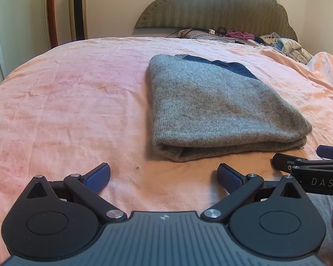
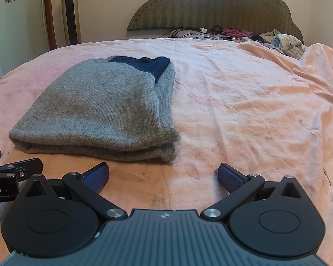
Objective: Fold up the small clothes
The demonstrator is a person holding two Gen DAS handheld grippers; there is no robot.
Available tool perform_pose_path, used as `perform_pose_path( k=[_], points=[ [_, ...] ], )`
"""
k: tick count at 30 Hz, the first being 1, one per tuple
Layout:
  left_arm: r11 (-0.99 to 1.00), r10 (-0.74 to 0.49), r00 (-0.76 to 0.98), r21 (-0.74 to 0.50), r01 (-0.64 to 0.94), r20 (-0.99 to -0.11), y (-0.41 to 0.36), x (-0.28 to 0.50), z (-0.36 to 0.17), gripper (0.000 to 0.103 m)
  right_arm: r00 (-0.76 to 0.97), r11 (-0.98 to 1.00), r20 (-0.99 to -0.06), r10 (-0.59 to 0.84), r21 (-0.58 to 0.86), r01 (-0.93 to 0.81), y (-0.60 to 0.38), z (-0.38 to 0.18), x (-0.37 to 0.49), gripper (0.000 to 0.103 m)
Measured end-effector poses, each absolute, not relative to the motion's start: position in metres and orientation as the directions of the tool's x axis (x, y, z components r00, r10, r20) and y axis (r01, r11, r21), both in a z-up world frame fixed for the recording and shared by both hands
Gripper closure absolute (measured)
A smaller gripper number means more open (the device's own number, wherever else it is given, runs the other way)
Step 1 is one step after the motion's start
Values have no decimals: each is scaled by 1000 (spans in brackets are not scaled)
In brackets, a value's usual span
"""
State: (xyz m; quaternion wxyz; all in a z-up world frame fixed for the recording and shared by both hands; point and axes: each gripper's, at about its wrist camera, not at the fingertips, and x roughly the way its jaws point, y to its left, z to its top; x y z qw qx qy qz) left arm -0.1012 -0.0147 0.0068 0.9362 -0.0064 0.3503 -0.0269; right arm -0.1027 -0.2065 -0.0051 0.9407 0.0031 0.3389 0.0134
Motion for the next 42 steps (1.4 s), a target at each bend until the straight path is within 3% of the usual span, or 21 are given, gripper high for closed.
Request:
perform_pose_path(
  k=[42],
  points=[
    [999,-51,753,-23,47,-656,-15,-101,6,0,771,1000,-637,26,14,-22,-205,-6,-103,0]
  ],
)
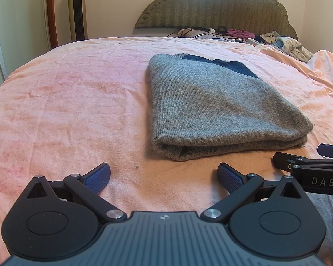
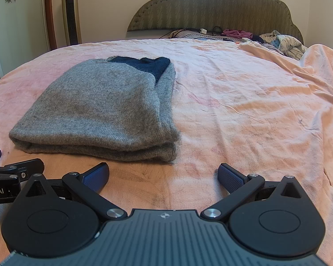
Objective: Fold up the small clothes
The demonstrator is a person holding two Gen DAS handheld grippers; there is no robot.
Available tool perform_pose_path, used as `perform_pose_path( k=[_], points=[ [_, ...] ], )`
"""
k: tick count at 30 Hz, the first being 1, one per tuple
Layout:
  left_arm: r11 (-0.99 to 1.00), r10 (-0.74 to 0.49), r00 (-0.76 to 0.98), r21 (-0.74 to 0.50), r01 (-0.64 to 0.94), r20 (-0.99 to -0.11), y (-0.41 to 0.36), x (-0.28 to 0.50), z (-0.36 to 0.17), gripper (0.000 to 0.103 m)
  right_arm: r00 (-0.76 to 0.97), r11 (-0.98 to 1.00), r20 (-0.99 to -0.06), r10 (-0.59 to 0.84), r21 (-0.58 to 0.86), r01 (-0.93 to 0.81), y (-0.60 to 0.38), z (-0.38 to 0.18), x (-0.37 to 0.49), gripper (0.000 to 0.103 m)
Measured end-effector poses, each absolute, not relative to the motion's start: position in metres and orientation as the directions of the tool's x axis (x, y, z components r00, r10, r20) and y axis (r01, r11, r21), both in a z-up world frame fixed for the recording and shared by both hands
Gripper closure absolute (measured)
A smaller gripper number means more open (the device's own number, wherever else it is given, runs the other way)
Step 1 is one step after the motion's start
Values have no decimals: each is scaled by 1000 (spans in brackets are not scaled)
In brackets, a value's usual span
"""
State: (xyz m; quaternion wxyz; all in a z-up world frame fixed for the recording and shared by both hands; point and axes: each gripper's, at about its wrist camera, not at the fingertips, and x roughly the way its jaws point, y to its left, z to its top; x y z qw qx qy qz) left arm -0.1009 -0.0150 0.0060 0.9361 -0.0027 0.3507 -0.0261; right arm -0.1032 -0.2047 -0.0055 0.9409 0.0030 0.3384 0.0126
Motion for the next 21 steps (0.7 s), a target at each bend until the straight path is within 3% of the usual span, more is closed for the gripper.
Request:
perform_pose_path(
  k=[21],
  points=[
    [999,-35,748,-9,38,-663,-18,-100,6,0,771,1000,-637,26,15,-22,-205,-5,-103,0]
  ],
)
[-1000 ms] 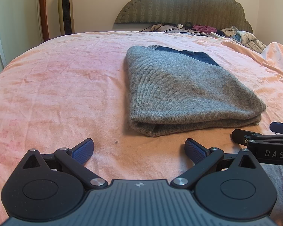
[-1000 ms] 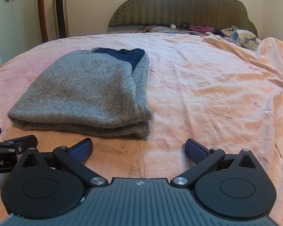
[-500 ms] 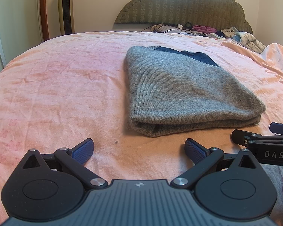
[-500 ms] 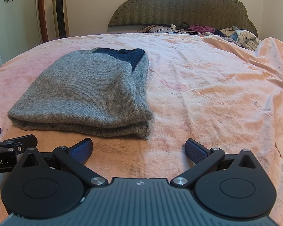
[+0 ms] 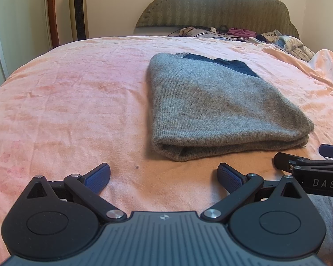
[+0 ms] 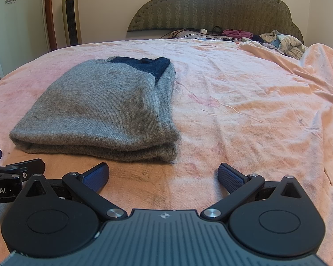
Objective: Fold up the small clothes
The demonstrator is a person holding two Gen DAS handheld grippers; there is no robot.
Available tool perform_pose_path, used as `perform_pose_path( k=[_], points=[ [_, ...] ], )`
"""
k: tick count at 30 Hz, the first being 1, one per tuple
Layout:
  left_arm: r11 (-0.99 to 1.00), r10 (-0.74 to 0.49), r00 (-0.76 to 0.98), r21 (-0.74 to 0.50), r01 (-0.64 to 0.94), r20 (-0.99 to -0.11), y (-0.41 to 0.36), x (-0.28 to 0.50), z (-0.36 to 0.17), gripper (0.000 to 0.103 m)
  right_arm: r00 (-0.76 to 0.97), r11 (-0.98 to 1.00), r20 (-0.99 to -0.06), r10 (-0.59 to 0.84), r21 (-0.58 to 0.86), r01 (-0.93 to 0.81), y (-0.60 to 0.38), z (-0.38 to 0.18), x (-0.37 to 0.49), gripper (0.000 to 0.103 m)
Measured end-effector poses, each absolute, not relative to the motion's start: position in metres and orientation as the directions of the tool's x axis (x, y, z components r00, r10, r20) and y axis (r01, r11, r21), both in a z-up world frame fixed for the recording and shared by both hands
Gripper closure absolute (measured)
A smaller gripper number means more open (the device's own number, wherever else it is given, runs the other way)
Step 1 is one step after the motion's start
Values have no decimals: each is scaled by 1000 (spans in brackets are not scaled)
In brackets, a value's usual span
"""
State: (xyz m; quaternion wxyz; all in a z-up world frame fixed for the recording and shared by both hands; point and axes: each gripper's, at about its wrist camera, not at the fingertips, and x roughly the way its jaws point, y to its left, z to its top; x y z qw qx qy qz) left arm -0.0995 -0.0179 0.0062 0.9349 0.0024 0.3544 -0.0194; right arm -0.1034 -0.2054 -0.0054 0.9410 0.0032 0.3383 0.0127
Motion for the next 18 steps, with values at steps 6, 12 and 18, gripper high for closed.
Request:
perform_pose_path(
  k=[6,12,18],
  points=[
    [999,-25,743,-1,33,-669,-21,-98,7,0,772,1000,-635,29,17,-23,-204,-5,-105,0],
    [1000,-24,734,-3,29,-679,-21,-97,8,0,772,1000,-635,28,17,-23,-204,-5,-104,0],
    [999,-33,717,-20,26,-696,-18,-93,10,0,772,1000,-635,28,17,-23,-204,-5,-104,0]
  ],
)
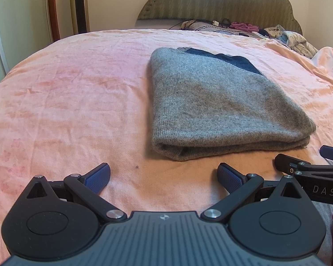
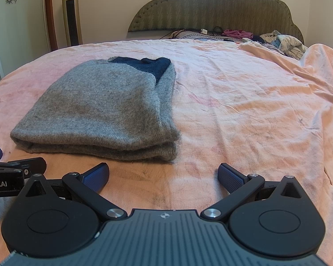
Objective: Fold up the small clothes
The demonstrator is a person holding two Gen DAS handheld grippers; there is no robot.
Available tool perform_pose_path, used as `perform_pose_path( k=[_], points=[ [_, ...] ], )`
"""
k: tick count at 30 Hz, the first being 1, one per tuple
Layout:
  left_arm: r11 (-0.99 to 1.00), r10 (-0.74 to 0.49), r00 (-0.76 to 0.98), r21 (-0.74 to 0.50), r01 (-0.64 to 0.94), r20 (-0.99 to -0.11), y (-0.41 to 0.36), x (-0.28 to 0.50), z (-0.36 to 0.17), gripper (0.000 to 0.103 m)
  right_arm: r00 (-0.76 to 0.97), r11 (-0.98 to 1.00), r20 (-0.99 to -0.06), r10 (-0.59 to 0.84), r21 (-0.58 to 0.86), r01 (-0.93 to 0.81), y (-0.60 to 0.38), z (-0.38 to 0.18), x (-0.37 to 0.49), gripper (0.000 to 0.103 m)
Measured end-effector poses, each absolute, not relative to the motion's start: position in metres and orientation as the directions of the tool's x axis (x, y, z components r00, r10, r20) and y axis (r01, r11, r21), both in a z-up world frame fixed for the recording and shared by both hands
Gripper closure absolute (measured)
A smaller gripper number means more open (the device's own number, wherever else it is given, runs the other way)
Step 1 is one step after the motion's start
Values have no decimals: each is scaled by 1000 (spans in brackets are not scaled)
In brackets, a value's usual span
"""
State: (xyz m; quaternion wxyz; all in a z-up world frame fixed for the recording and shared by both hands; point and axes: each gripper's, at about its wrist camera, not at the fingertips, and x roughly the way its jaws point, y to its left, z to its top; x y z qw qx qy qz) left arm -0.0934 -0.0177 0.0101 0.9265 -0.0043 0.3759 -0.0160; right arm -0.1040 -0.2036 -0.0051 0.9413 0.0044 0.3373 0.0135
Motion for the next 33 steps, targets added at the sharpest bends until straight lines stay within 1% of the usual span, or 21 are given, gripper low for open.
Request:
perform_pose_path(
  k=[14,33],
  points=[
    [1000,-24,719,-3,31,-695,-21,-96,9,0,772,1000,-635,28,18,-22,-204,-5,-104,0],
    [1000,-30,716,-17,26,-697,-19,-96,11,0,772,1000,-634,28,18,-22,-204,-5,-104,0]
  ],
)
